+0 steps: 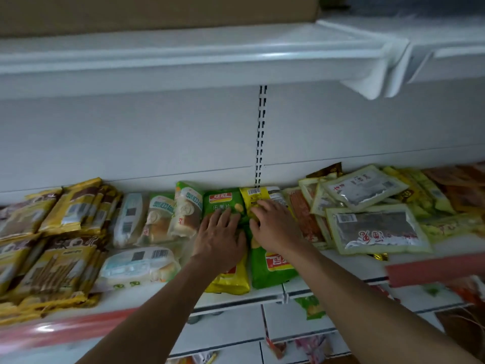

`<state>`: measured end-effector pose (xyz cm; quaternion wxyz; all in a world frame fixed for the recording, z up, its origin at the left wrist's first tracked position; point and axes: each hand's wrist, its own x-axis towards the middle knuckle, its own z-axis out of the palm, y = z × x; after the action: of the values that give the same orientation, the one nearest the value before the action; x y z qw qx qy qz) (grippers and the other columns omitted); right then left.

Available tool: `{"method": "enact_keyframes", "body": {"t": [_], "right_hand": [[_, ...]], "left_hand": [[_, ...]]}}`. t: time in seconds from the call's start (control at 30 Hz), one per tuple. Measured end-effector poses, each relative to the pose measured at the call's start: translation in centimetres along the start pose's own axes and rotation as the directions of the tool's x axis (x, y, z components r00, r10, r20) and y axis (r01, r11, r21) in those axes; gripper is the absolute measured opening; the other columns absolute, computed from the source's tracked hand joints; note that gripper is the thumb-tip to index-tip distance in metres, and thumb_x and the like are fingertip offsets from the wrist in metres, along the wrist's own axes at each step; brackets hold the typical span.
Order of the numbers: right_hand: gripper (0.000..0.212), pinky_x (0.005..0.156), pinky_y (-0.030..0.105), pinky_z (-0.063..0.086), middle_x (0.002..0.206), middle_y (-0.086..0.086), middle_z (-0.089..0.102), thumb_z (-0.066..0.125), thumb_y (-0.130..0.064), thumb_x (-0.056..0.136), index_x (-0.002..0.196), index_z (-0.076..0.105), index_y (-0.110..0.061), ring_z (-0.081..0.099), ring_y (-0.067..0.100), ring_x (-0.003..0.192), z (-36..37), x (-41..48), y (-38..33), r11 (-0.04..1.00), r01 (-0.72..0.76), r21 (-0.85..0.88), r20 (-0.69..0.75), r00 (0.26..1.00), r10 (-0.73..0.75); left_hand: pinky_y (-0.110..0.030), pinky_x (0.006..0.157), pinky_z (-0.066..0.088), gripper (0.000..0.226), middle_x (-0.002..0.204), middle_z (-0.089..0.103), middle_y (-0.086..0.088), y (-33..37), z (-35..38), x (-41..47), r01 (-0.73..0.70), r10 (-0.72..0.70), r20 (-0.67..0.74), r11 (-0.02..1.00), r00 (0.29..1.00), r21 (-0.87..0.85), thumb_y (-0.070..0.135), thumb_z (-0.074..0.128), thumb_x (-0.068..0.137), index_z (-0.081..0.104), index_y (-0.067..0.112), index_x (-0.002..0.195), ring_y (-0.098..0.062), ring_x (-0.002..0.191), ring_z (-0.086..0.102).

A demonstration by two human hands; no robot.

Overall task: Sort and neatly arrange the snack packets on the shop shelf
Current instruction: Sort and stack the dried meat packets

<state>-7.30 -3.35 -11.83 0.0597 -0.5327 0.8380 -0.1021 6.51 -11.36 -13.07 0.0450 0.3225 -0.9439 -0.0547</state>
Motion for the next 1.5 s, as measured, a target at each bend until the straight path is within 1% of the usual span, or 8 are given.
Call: {"method": "enact_keyframes", "body": {"t": [0.27, 0.53, 0.67, 0.77, 0.97, 1.23, 1.4, 1.5], "right_hand": [[0.041, 0.094, 0.037, 0.047, 0.127, 0.006, 0.057, 0.057, -0.043, 0.092, 0.124, 0.060, -0.017, 0.053, 0.028, 0.117, -4.0, -0.3, 0.2, 0.984, -0.179, -0.020, -0.028, 0.984, 0.178], [0.030, 0.082, 0.035, 0.043, 0.118, 0.008, 0.060, 0.053, -0.032, 0.091, 0.116, 0.062, -0.018, 0.056, 0.032, 0.111, -7.1, -3.7, 3.5, 0.947, -0.320, 0.023, -0.175, 0.932, 0.319], [0.055, 0.101, 0.040, 0.038, 0.142, 0.007, 0.047, 0.057, -0.046, 0.090, 0.137, 0.048, -0.020, 0.039, 0.030, 0.131, -7.5, -6.5, 8.9, 0.921, -0.382, -0.076, -0.192, 0.912, 0.363], [0.078, 0.119, 0.048, 0.013, 0.162, 0.006, 0.014, 0.050, -0.064, 0.088, 0.151, 0.027, -0.025, 0.008, 0.029, 0.149, -7.4, -8.0, 13.8, 0.913, -0.388, -0.124, -0.128, 0.919, 0.372], [0.095, 0.118, 0.050, -0.002, 0.165, -0.002, -0.005, 0.016, -0.089, 0.075, 0.155, 0.006, -0.038, -0.005, 0.024, 0.151, -4.3, -10.8, 19.6, 0.973, -0.224, -0.053, -0.054, 0.974, 0.221], [0.081, 0.118, 0.054, 0.018, 0.158, 0.009, 0.031, 0.042, -0.074, 0.084, 0.144, 0.046, -0.020, 0.025, 0.028, 0.147, -1.7, -11.5, 21.4, 0.990, -0.105, 0.097, -0.360, 0.924, 0.133], [0.092, 0.118, 0.057, 0.013, 0.162, 0.006, 0.019, 0.028, -0.087, 0.080, 0.151, 0.030, -0.028, 0.013, 0.029, 0.150, -1.9, -11.4, 22.4, 0.984, -0.060, 0.169, -0.324, 0.939, 0.113], [0.106, 0.119, 0.057, 0.007, 0.165, 0.006, 0.006, 0.028, -0.095, 0.071, 0.153, 0.025, -0.028, 0.000, 0.029, 0.151, -1.7, -11.4, 22.8, 0.986, -0.040, 0.164, -0.269, 0.960, 0.083]], "left_hand": [[-0.039, 0.110, 0.029, 0.049, 0.144, 0.047, 0.002, 0.6, -3.9, 1.4, -0.038, 0.040, 0.053, 0.998, 0.998, -0.050, 0.051, 0.035, 0.096, 0.047, 0.027, 0.138, -0.020, 0.135, 0.039], [-0.035, 0.105, 0.038, 0.043, 0.139, 0.053, 0.001, 4.9, -6.4, 2.2, -0.209, 0.215, 0.046, 0.972, 0.975, -0.110, 0.044, 0.047, 0.094, 0.051, 0.029, 0.135, -0.022, 0.129, 0.047], [-0.035, 0.098, 0.045, 0.037, 0.129, 0.060, -0.002, 9.6, -5.4, 2.2, -0.323, 0.338, 0.008, 0.907, 0.941, -0.271, 0.037, 0.049, 0.095, 0.058, 0.027, 0.129, -0.025, 0.120, 0.055], [-0.031, 0.105, 0.041, 0.045, 0.140, 0.052, -0.002, 13.0, -3.6, 2.9, -0.363, 0.388, 0.002, 0.864, 0.922, -0.350, 0.035, 0.051, 0.095, 0.049, 0.027, 0.139, -0.022, 0.128, 0.049], [-0.040, 0.119, 0.000, 0.066, 0.163, 0.009, 0.004, 20.8, -0.3, 7.1, -0.195, 0.201, -0.030, 0.884, 0.979, -0.424, 0.049, 0.044, 0.097, 0.016, 0.033, 0.154, -0.014, 0.150, 0.002], [-0.042, 0.122, 0.000, 0.064, 0.163, 0.012, 0.004, 25.4, 3.4, 9.4, -0.050, 0.033, -0.071, 0.965, 0.997, -0.259, 0.062, 0.028, 0.095, 0.022, 0.034, 0.153, -0.017, 0.150, 0.000], [-0.046, 0.121, 0.005, 0.074, 0.162, 0.015, -0.003, 24.7, 2.9, 8.8, 0.036, -0.117, -0.209, 0.934, 0.971, -0.355, 0.071, 0.022, 0.086, 0.036, 0.034, 0.148, -0.025, 0.150, 0.006], [-0.046, 0.122, 0.002, 0.074, 0.164, 0.008, -0.004, 23.9, 3.4, 9.0, 0.161, -0.200, -0.060, 0.907, 0.978, -0.390, 0.074, 0.028, 0.087, 0.022, 0.039, 0.152, -0.025, 0.151, -0.002]]}}
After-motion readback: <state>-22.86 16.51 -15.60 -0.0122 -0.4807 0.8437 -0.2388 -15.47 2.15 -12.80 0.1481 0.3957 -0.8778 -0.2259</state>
